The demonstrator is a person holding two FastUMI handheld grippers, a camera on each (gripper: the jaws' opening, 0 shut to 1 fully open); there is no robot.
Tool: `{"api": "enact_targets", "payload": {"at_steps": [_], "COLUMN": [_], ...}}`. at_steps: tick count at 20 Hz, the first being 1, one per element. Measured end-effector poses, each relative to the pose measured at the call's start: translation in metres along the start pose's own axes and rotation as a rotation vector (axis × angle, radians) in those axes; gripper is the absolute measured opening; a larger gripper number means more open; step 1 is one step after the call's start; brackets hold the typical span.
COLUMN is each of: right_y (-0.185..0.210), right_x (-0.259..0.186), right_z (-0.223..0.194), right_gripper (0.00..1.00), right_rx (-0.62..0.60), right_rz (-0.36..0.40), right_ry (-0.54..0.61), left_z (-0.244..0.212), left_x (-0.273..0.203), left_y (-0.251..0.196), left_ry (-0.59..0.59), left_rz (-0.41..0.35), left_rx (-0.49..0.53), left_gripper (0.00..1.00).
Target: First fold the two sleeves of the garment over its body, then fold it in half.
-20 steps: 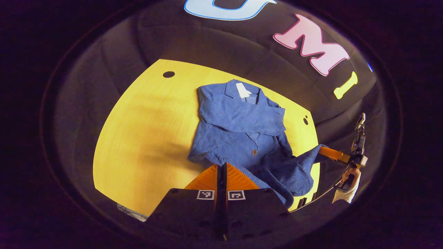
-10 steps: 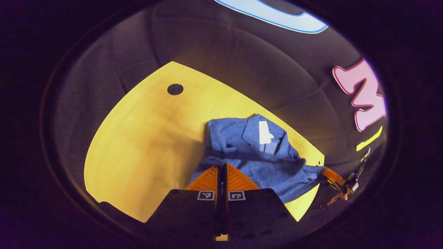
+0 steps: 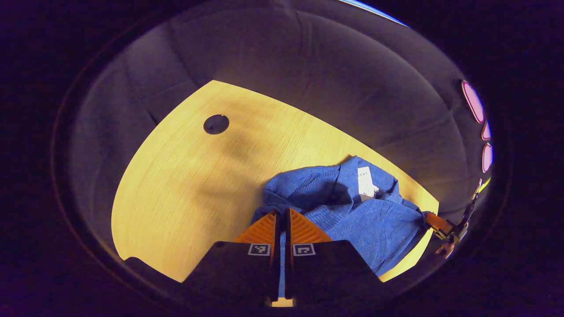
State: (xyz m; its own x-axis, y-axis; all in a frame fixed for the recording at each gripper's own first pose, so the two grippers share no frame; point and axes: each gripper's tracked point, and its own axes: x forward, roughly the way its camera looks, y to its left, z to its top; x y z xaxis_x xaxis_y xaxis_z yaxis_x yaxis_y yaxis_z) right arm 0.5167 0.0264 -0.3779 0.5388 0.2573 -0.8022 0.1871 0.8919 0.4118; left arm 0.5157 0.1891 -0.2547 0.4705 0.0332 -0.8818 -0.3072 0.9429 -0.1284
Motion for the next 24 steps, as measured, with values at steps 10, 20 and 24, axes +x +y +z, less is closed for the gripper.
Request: {"api": "enact_targets", "payload": {"at_steps": [10,20,24], "right_y": [0.013,0.083,0.125], "right_x": [-0.052,-0.157,-0.220], "right_z": [0.033,0.000,-0.022], "right_gripper": [0.94,0.95,0.96], "right_rx": [-0.206,-0.563,-0.593], "right_rz": [-0.003,-0.007,0.058], "right_ry": [-0.239,-0.422,-0.539], "left_z": [0.040,-0.004,-0.049], "left_x": [-0.042,-0.130,-0.176], "left_y": [-0.003,-0.053,-0.081], "left_ry": [-0.330,-0.542,-0.639], "left_rz": [0.088,0.080,0.078], "left_rx": [0.117,0.319,0.332], "left_gripper": [0.87,0.86,0.86]}}
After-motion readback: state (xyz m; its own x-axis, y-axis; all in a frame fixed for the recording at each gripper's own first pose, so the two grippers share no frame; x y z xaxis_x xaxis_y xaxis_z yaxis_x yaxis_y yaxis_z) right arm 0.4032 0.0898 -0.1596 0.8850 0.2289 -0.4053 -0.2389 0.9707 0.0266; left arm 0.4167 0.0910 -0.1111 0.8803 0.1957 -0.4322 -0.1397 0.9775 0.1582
